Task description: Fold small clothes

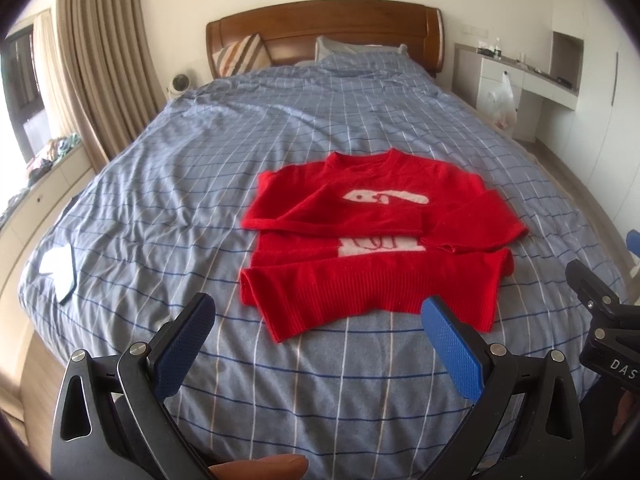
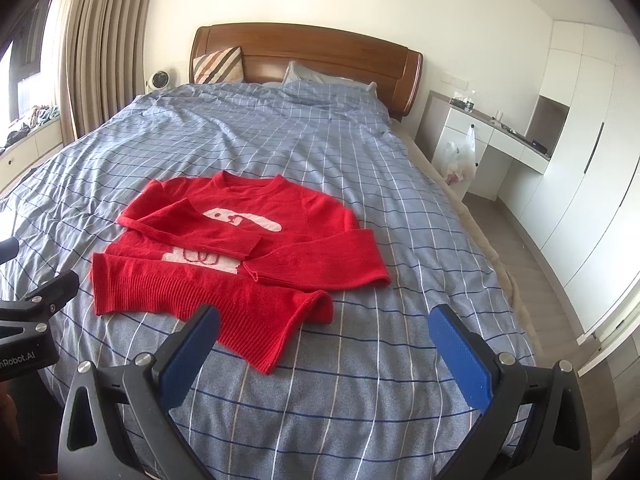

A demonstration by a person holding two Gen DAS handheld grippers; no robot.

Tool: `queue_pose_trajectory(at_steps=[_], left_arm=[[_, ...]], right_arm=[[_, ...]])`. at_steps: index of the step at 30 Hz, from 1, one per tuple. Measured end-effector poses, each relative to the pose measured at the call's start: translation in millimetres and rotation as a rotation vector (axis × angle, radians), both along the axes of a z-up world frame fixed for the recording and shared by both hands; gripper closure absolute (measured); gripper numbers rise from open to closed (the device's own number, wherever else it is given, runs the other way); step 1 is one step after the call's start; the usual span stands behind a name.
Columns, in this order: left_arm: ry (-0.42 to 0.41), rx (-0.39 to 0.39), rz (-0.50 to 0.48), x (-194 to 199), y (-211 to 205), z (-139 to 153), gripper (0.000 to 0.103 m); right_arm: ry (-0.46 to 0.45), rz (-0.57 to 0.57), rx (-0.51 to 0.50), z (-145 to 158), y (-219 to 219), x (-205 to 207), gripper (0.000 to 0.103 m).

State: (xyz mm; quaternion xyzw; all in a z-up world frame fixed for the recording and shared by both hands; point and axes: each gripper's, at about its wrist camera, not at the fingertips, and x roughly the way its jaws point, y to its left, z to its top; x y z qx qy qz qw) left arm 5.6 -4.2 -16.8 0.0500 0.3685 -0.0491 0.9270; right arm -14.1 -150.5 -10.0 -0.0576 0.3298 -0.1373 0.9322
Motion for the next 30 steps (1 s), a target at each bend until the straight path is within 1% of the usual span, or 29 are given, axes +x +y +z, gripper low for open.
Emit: queue_pose_trajectory(at_steps=[2,4,7,12,18,23,30], left_arm=[[-0.002,-0.021,-0.009,0.0,-0.3,1.0,0.0],[-0.002,-0.026,-0.023,0.1,-2.2,1.6,0.0],[0.007,-0.011,-0.037,0.4,-6.5,-0.1,0.0],[0.04,-0.01,-0.05,2.2,-8.0,-5.6,0.0],[0.037,0.012,-0.053,-0.6,-10.7,-8.9,0.0],[0.048,-0.006,-0.035,0.9,-3.6,-10.6,0.0],[0.063,-0.011,-0.006,4.6,6.5,-17.4,0.0]], right_arm=[[0.0,-0.006,-0.004,-0.7,-0.9,-0.5,0.001],[0.002,-0.009,-0.005,-1.8,-1.8,-0.4,0.001],[0.007,-0.013,-0.005,-3.6,-3.5,0.4,0.001],[0.009,-0.019,-0.004,-4.9,-6.4,0.4,0.001],[-0.014,-0.016,0.021,-1.9,-9.2,-4.1,0.001],[-0.013,0.0,0.043,-3.9,-7.1,-2.9,0.001],[-0.009,0.013,0.05,-6.2,-2.2,-2.4,0.0]])
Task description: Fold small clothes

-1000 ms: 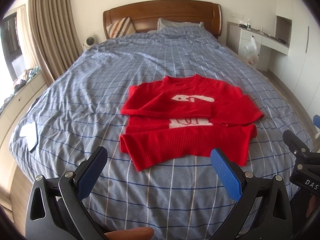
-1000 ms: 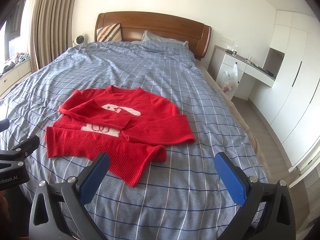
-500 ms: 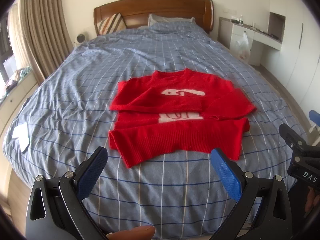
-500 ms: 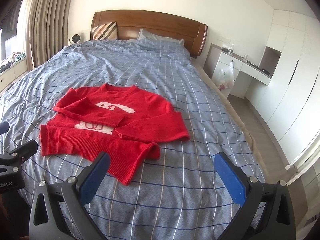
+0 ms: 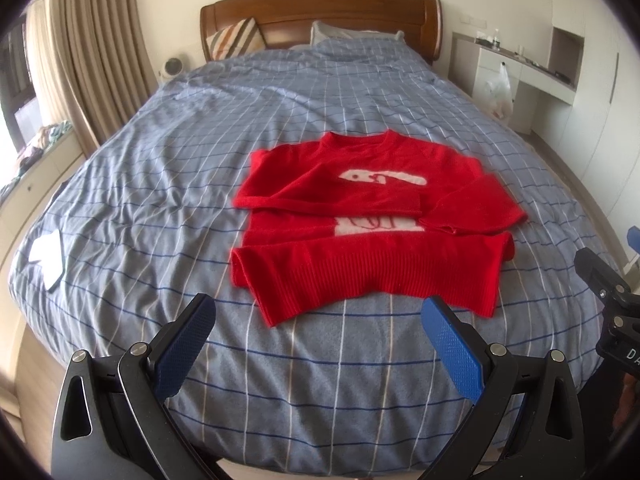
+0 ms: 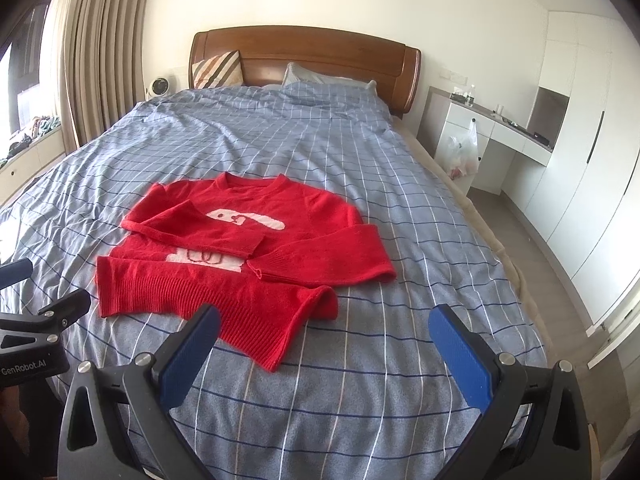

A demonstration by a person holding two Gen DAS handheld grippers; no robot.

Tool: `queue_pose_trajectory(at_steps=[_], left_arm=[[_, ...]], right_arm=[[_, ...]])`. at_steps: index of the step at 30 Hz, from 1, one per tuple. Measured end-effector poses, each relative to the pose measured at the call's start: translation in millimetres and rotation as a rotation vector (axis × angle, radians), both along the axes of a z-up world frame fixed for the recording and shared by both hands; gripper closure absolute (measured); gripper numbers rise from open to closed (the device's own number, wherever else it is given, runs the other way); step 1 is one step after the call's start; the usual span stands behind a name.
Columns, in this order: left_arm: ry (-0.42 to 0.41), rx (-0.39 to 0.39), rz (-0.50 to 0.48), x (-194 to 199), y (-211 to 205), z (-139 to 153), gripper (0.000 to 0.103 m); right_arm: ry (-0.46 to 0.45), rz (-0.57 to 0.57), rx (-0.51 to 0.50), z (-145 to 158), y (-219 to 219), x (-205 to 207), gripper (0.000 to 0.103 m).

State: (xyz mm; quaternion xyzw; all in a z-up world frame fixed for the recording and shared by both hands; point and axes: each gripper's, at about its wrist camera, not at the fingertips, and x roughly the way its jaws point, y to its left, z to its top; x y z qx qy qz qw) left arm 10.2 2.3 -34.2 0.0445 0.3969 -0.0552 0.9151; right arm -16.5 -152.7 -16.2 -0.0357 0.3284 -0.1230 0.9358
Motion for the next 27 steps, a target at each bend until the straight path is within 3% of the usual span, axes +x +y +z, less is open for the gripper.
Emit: queue_pose_trajectory(at_steps=[11,20,27], left_arm=[[0.007,-0.005,0.002,1.1,5.1,-2.3,0.0],[0.055,-0.08,0.104,15.6,54.3,-16.3,0.0],[0.03,-0.078,0.07,12.5,46.5,-10.6,0.0]], right_arm=[[-0.007,0.02,0.013,-2.2,2.8,1.1,0.0],[-0.028,-0.027,0.041,0.0,-15.8,0.8,0.001],[-0.003,-0.002,0.051,-8.9,-9.8,6.4,0.001]])
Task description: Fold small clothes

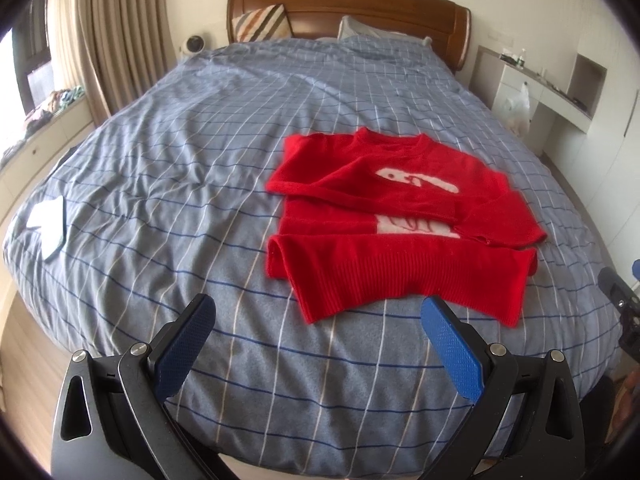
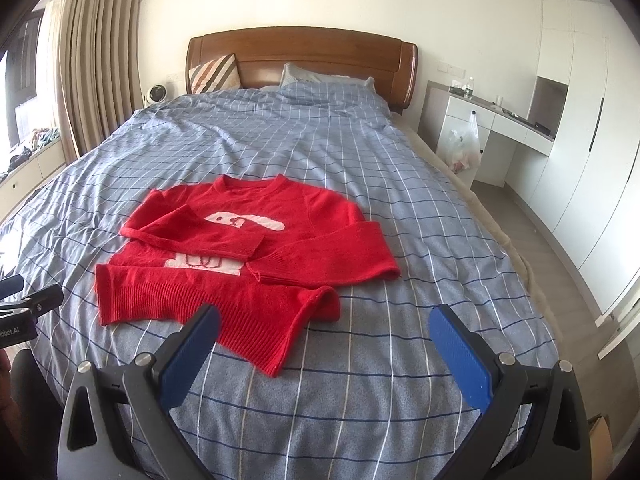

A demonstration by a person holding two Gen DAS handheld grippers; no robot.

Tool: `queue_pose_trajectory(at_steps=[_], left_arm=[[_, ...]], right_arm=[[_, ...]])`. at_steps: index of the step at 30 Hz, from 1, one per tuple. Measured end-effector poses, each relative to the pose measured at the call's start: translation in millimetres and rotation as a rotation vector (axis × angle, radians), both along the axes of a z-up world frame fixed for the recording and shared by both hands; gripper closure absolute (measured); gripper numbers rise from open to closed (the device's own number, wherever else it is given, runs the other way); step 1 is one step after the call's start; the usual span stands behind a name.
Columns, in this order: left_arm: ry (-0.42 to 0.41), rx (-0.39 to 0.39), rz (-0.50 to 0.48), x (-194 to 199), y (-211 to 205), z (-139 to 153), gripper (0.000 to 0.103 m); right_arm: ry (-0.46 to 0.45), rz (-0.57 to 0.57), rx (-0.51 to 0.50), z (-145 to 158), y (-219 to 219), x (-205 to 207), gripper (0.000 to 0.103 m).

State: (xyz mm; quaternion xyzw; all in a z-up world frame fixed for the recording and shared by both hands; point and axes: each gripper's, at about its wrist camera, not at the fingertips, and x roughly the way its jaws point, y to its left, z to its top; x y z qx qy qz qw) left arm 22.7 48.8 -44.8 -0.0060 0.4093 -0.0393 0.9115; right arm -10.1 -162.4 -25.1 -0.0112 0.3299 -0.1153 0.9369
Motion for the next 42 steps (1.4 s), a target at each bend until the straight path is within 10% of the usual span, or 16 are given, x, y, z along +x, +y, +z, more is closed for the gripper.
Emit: queue_pose_trajectory(at_steps=[42], left_arm=[[0.024,0.048,-0.016,9.8,6.0,-22.3,0.0]], right_arm=[[0.053,-0.013,-0.104,-14.6,3.0,5.8,0.001]])
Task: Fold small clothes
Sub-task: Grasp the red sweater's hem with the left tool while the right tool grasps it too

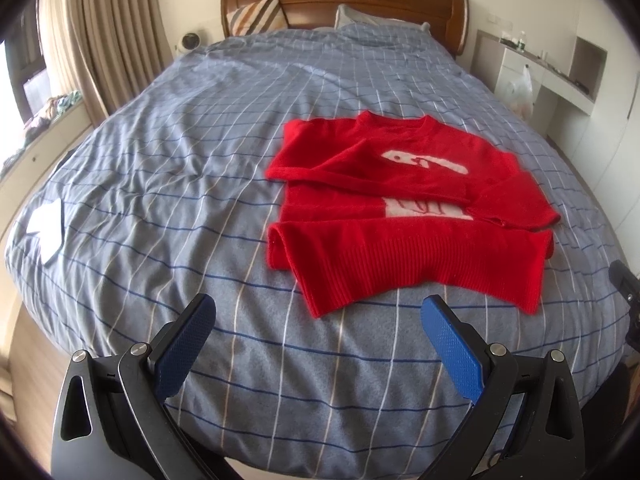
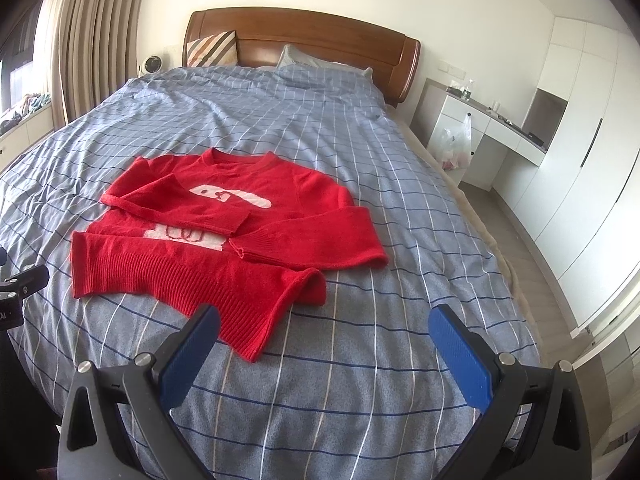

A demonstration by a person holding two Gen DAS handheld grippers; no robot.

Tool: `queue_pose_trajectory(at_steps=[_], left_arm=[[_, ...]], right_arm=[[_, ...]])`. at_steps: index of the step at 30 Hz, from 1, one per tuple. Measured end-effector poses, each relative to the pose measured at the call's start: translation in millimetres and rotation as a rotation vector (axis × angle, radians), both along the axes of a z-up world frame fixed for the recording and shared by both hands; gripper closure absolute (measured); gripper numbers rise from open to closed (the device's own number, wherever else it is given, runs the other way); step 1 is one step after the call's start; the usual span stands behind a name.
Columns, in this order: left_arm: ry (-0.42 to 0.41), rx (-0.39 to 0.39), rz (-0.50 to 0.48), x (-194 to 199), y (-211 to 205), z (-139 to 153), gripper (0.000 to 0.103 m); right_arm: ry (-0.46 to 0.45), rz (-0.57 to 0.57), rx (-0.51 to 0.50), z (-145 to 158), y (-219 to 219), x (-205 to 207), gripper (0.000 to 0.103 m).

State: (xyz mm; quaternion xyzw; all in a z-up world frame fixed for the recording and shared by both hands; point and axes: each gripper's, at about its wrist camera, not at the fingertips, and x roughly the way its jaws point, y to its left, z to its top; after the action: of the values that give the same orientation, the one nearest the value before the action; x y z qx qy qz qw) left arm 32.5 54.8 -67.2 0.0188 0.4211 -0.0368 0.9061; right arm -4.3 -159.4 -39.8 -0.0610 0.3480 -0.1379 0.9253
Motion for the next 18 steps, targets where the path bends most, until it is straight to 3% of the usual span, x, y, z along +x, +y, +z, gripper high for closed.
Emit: queue_pose_trajectory(at_steps=[3,6,10,13,14,15,16,17,18], left_arm=[[0.048,-0.035,0.037,16.9,30.8,-21.8,0.0],[0.121,-0.11,0.07,32.6,61.5,-53.0,0.001],[0.18,-0.215,0.005,48.5,57.8,-80.8,0.004],[0.17,-0.209,-0.036,62.3,39.5,-88.7,0.017],[0.171,-0.185,-0.029,67.2,34.5,-91.3,0.034],[0.173,-0.18,-0.026,70.7,31.7,-93.3,0.064],[0.178,-0.214,-0.042,72.7,31.1,-93.7,0.085],[0.196,-0.257,-0.059,73.4,31.4,-92.1,0.1],[0.193,-0.266,-0.056,70.7,33.3,-87.1,0.101]], right_arm=[[-0.023,0.006,0.02,-17.5,-22.1,2.1,0.0],[0.081,-0.015,0.07,-56.1,-49.4,12.3,0.0],[0.102,0.117,0.441,-91.9,-64.4,25.8,0.001],[0.074,0.212,0.596,-108.2,-55.3,46.7,0.005],[0.075,0.223,0.617,-113.5,-53.0,54.3,0.009],[0.082,0.229,0.641,-119.0,-52.0,61.2,0.027],[0.093,0.227,0.664,-124.4,-52.1,67.3,0.052],[0.107,0.214,0.672,-127.9,-53.4,70.5,0.069],[0.119,0.196,0.679,-128.5,-56.7,70.6,0.099]])
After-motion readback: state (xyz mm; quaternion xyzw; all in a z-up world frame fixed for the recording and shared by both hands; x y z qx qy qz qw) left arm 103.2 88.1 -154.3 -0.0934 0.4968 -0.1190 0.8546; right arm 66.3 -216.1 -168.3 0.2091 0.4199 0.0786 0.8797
